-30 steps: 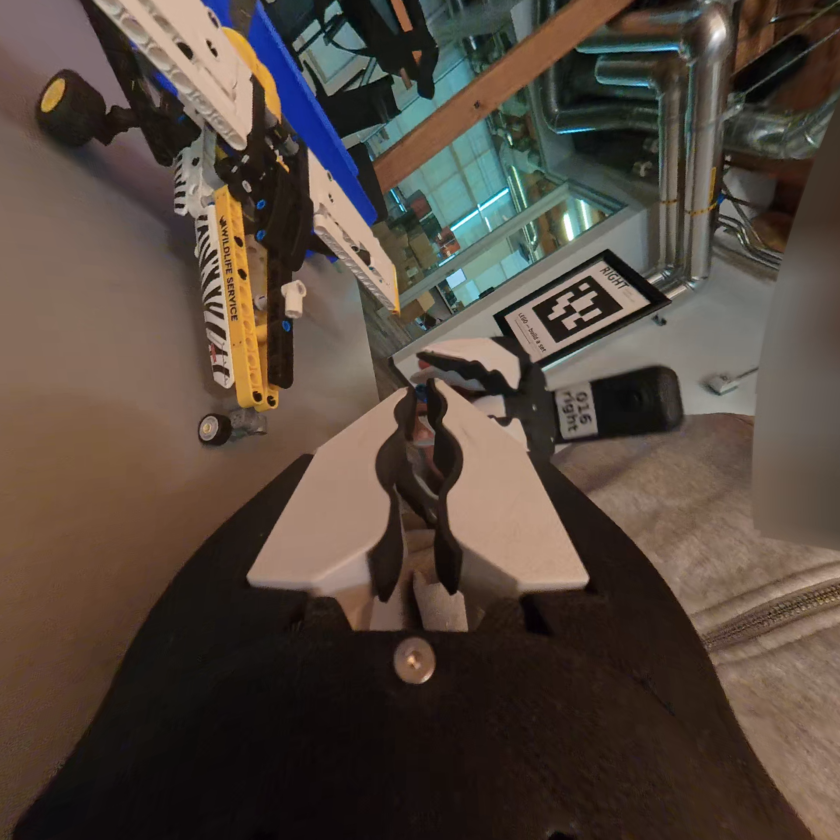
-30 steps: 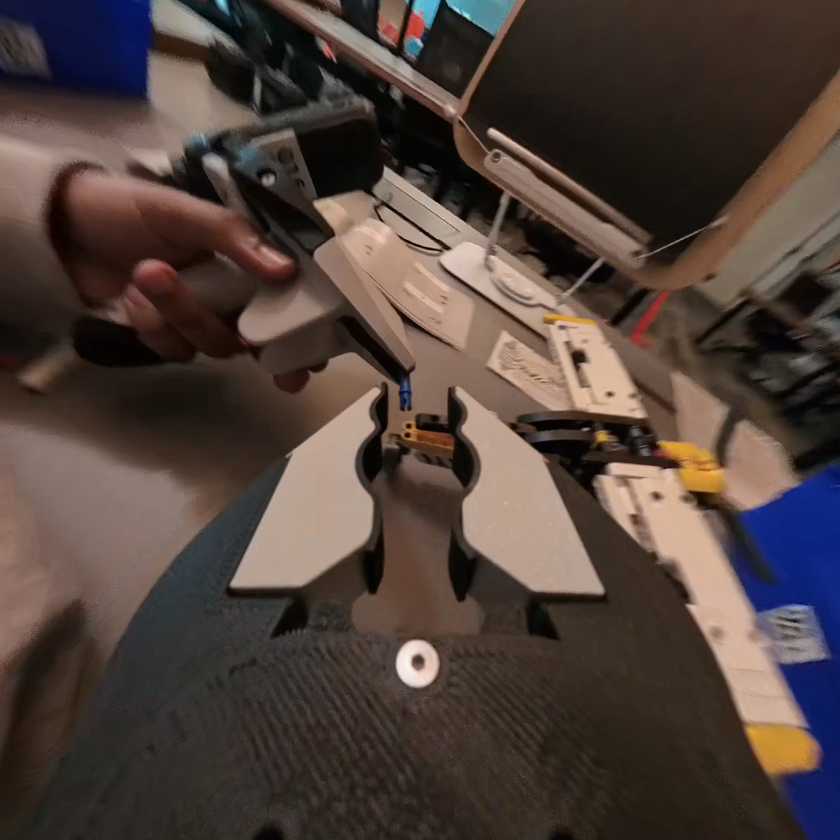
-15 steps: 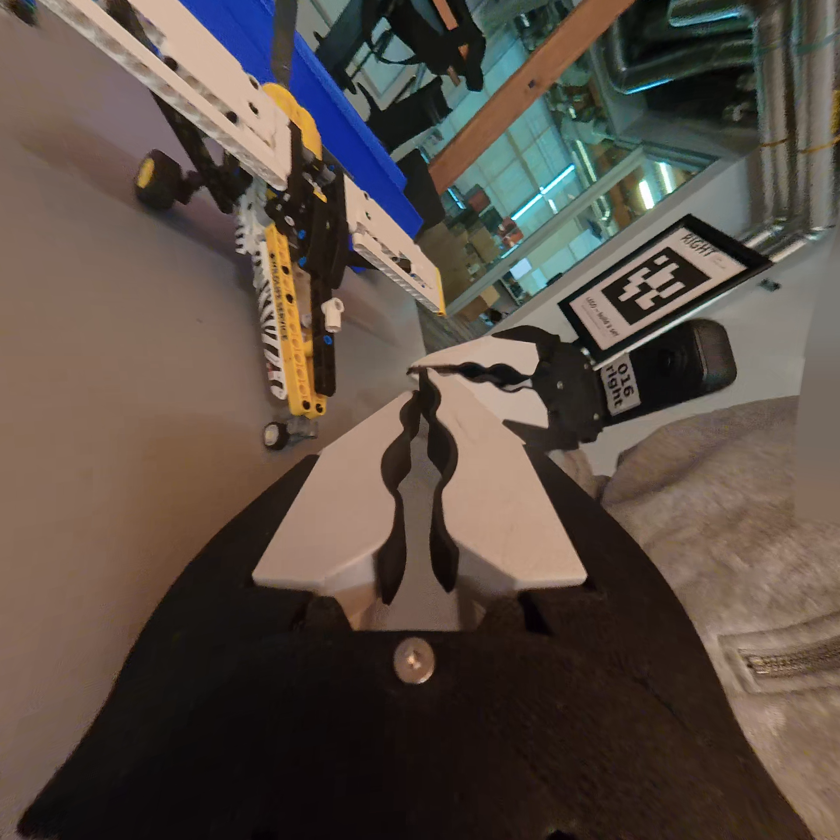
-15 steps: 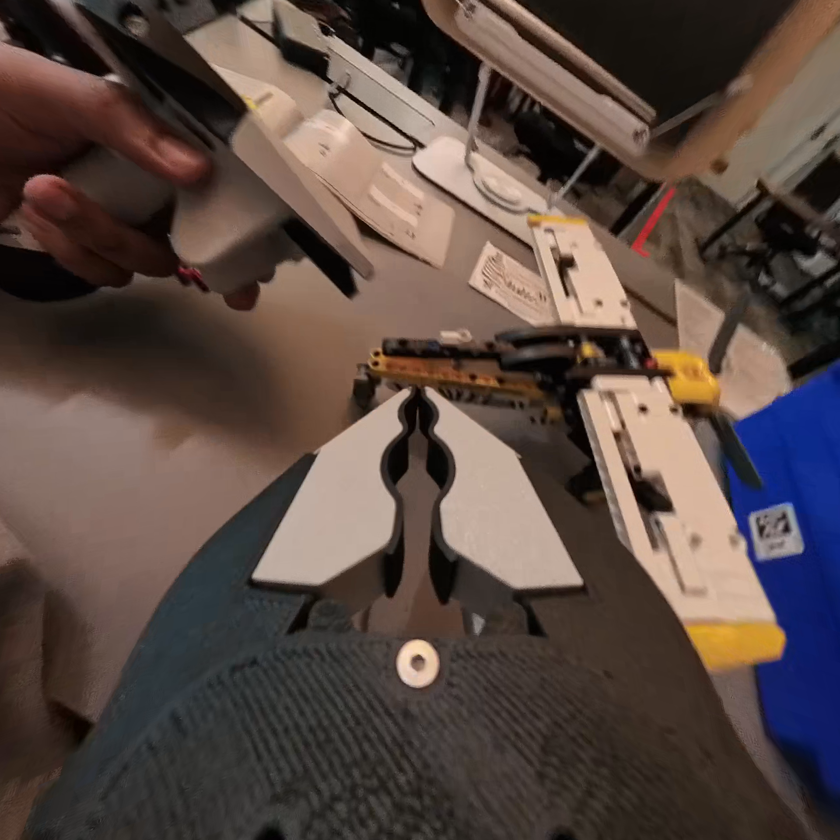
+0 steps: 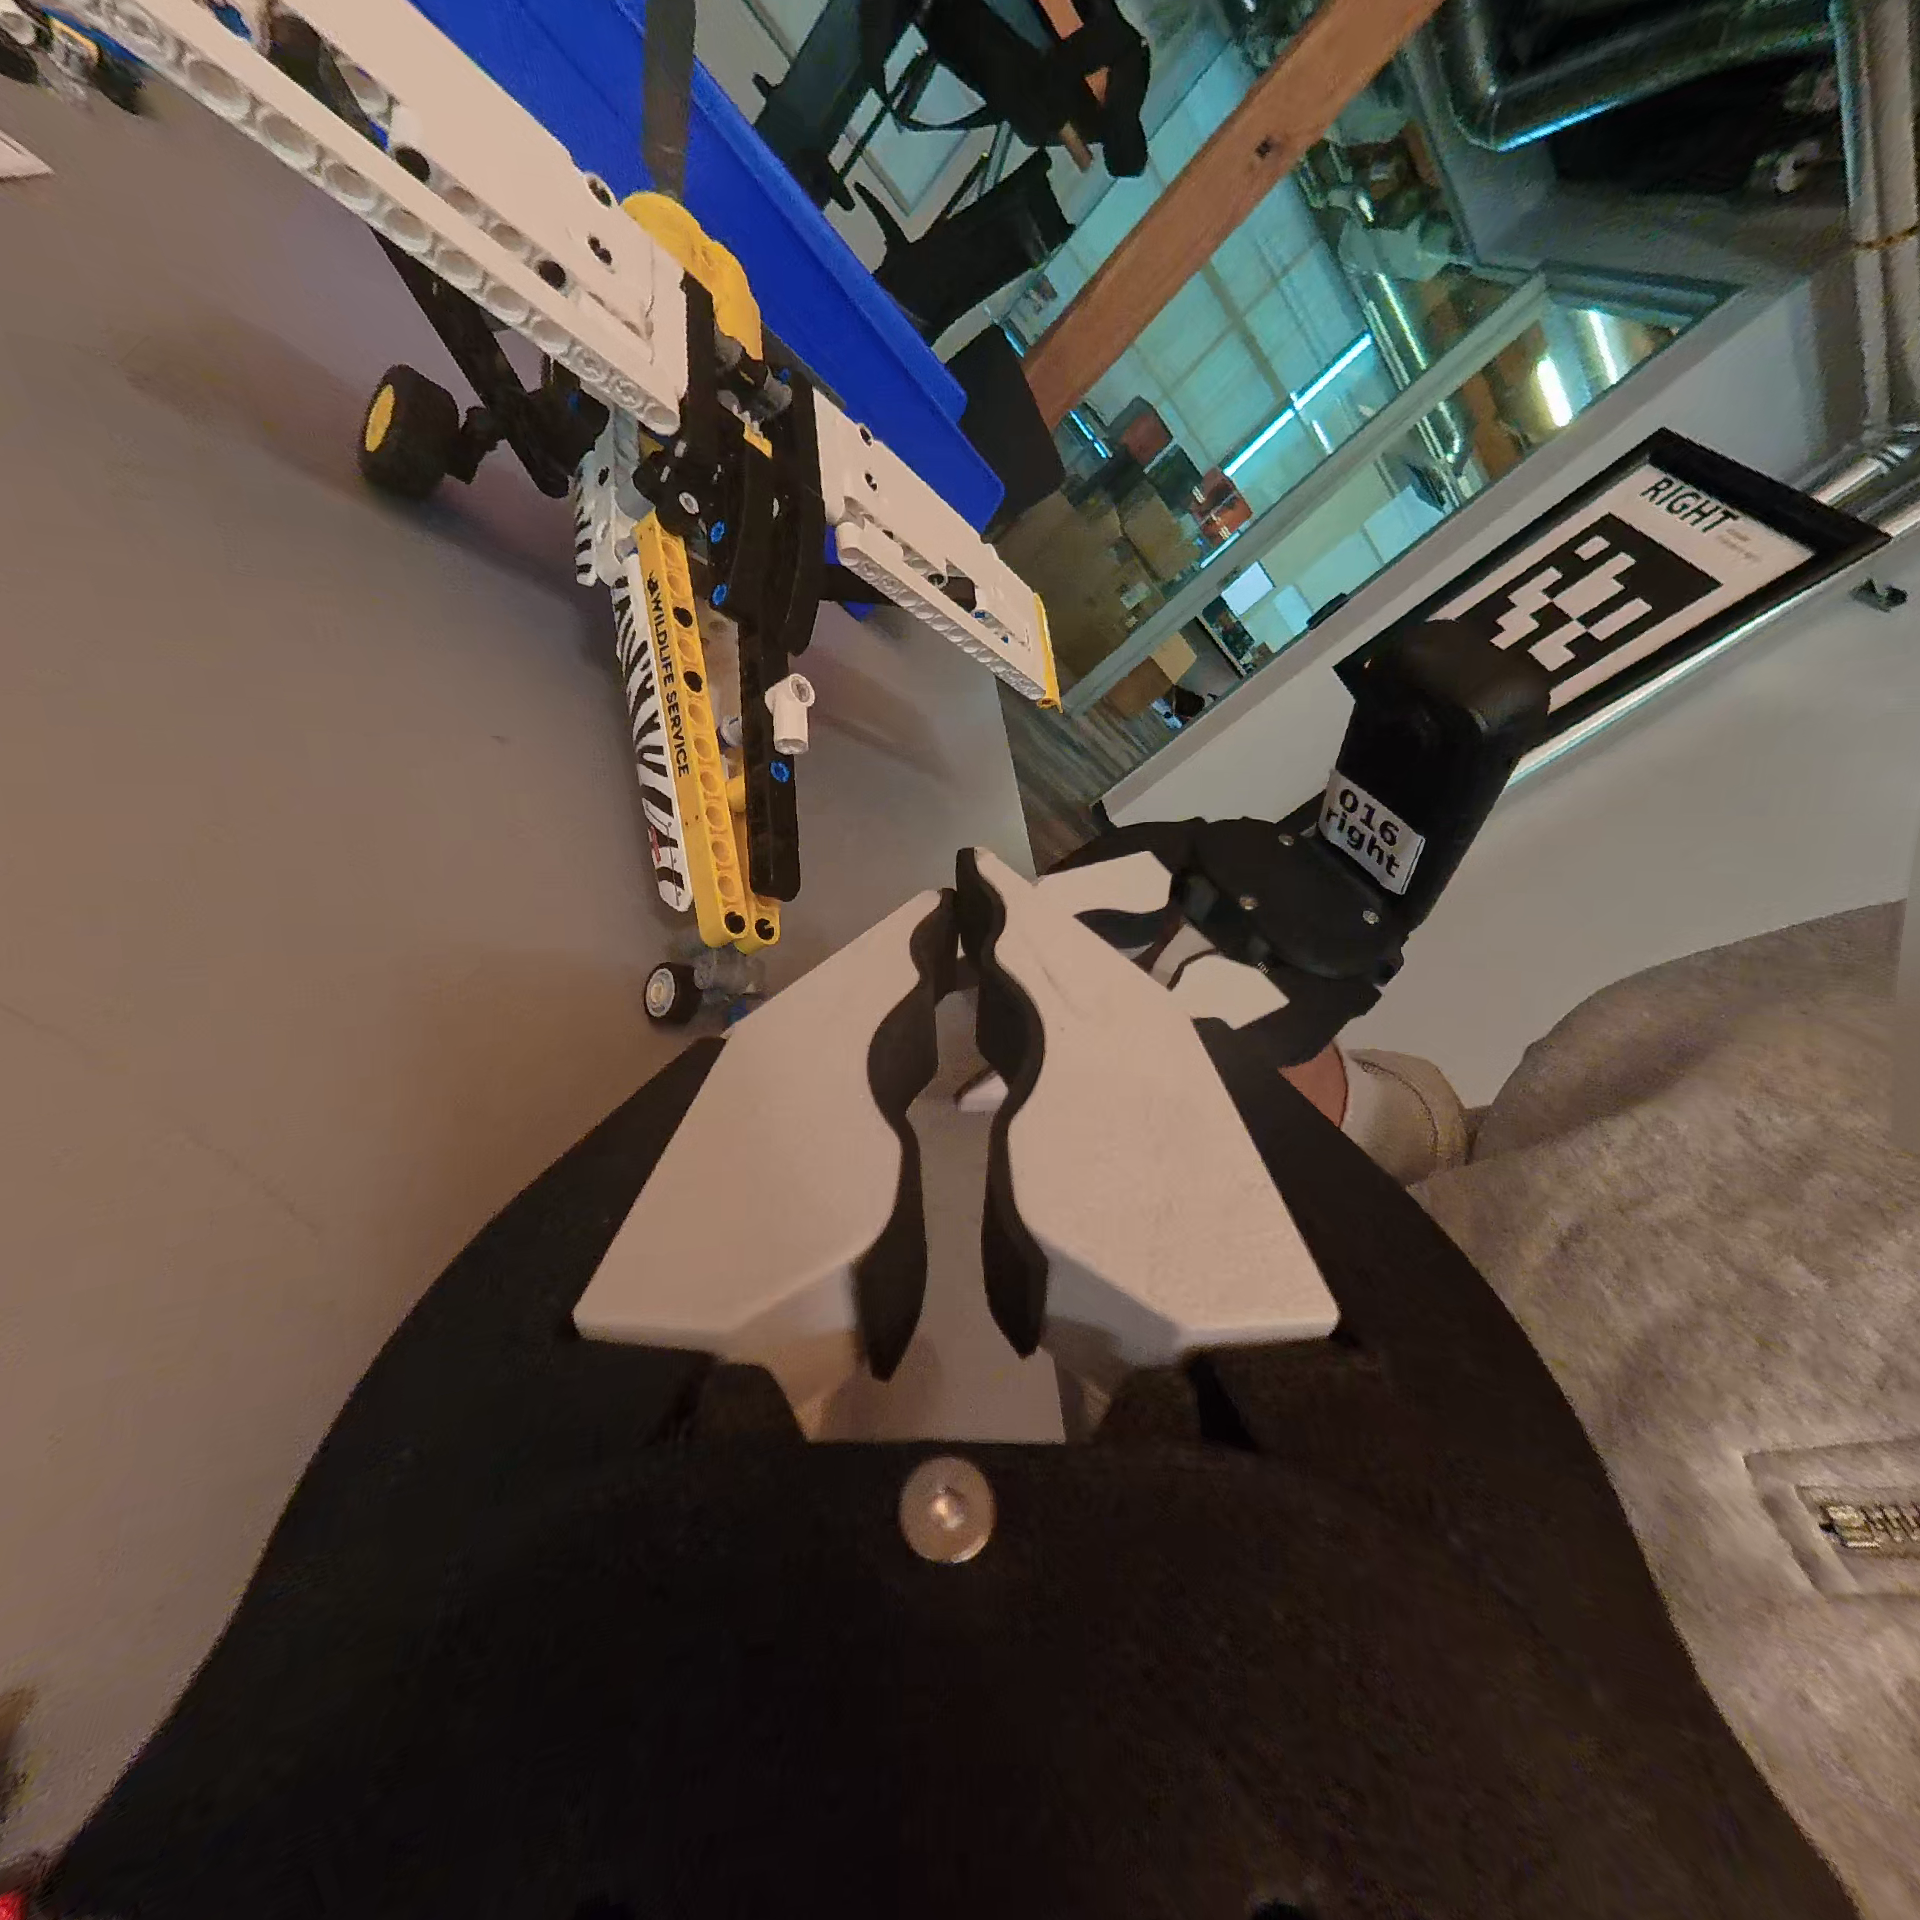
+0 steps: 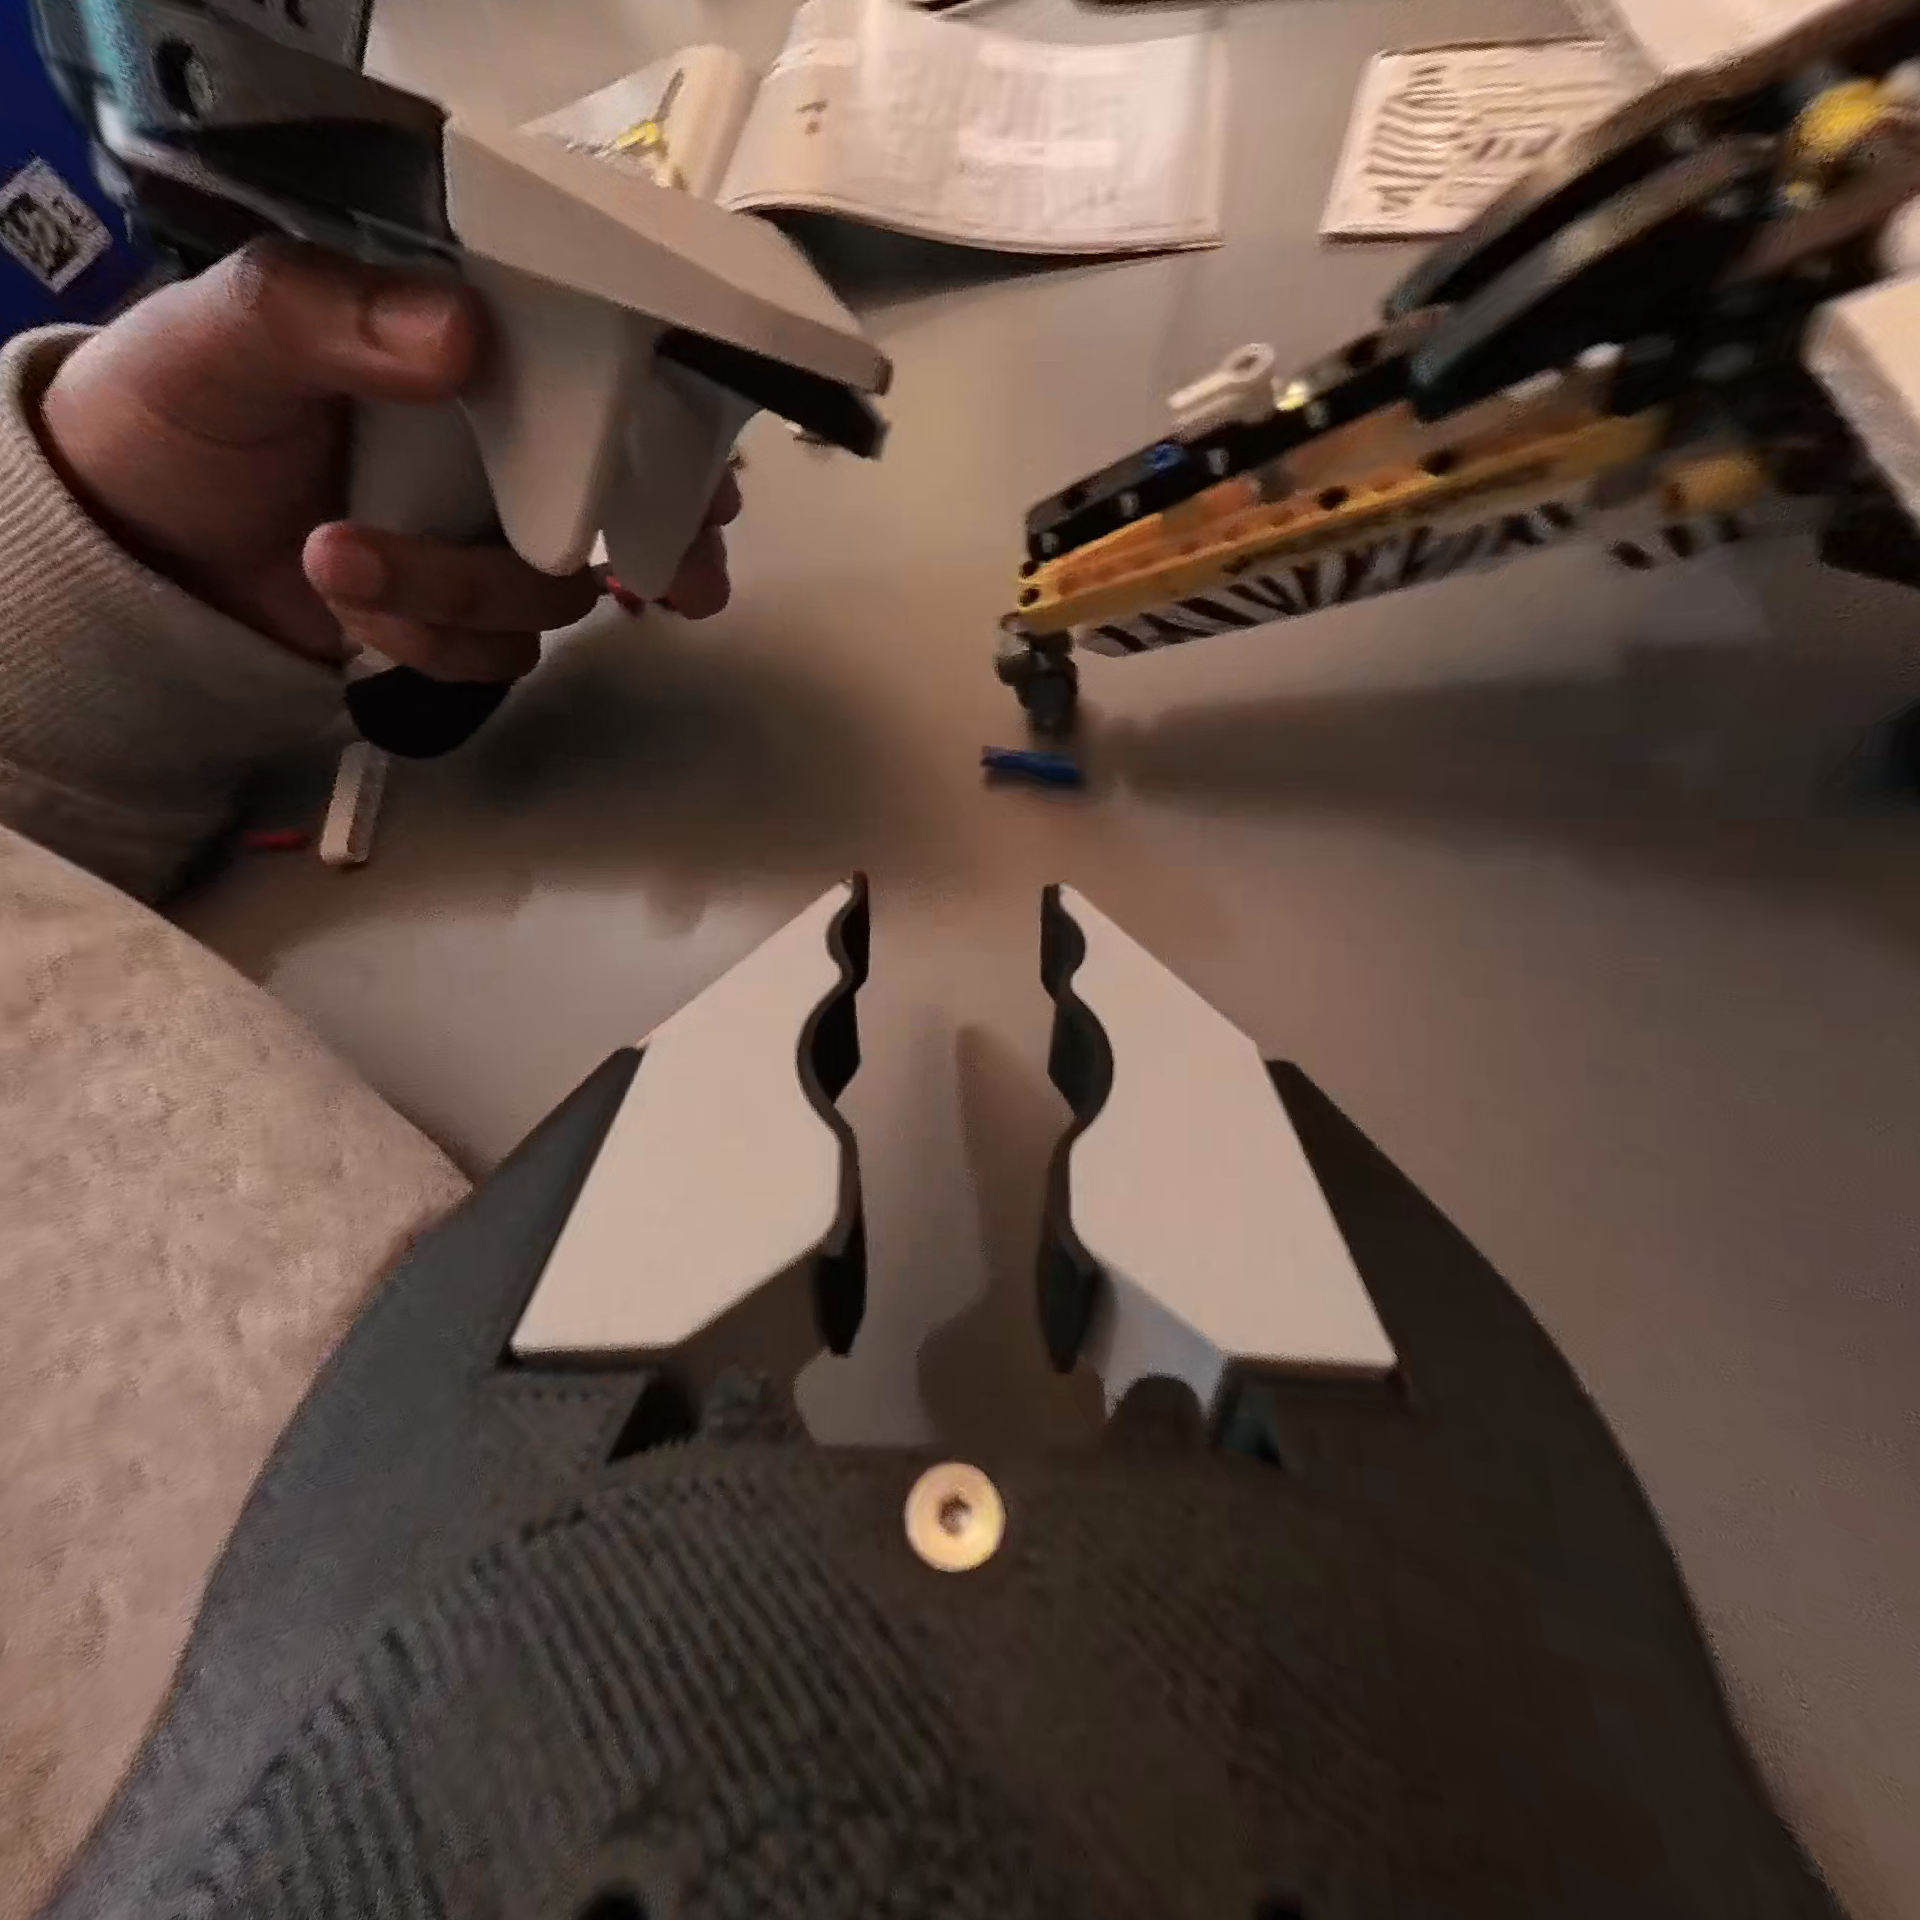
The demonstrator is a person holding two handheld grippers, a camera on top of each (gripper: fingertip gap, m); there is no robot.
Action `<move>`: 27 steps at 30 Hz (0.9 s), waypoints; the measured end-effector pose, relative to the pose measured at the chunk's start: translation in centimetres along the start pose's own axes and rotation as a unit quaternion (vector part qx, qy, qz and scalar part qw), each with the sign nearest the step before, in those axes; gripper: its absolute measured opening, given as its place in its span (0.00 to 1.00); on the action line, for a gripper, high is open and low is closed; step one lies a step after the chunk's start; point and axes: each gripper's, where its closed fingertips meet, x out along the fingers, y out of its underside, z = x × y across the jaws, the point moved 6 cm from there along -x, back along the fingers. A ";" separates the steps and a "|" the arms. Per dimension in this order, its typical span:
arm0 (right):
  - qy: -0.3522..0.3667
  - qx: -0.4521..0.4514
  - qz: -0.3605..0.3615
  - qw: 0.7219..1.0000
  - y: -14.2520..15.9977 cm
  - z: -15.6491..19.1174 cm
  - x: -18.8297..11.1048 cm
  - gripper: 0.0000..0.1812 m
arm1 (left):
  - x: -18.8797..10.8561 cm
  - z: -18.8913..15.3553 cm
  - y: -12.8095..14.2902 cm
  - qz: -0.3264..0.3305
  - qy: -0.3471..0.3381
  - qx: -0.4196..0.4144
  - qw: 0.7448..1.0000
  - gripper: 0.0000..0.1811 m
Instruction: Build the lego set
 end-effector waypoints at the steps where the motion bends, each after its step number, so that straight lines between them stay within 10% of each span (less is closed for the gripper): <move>1: -0.002 -0.010 0.005 1.000 -0.2 0.1 0.5 0.18 | -0.1 0.0 -0.1 -0.003 -0.002 0.002 1.000 0.00; 10: 0.004 -0.062 0.051 0.997 -1.7 -1.6 4.3 0.27 | -0.6 0.6 -0.3 -0.012 -0.019 0.009 1.000 0.00; 19: -0.014 -0.121 0.083 0.989 -1.7 -1.2 5.1 0.02 | -0.8 0.8 -0.4 -0.016 -0.017 0.004 1.000 0.00; 27: -0.041 -0.078 -0.014 0.996 -2.5 -0.8 2.5 0.01 | -0.3 1.3 0.3 0.011 -0.033 -0.012 0.999 0.11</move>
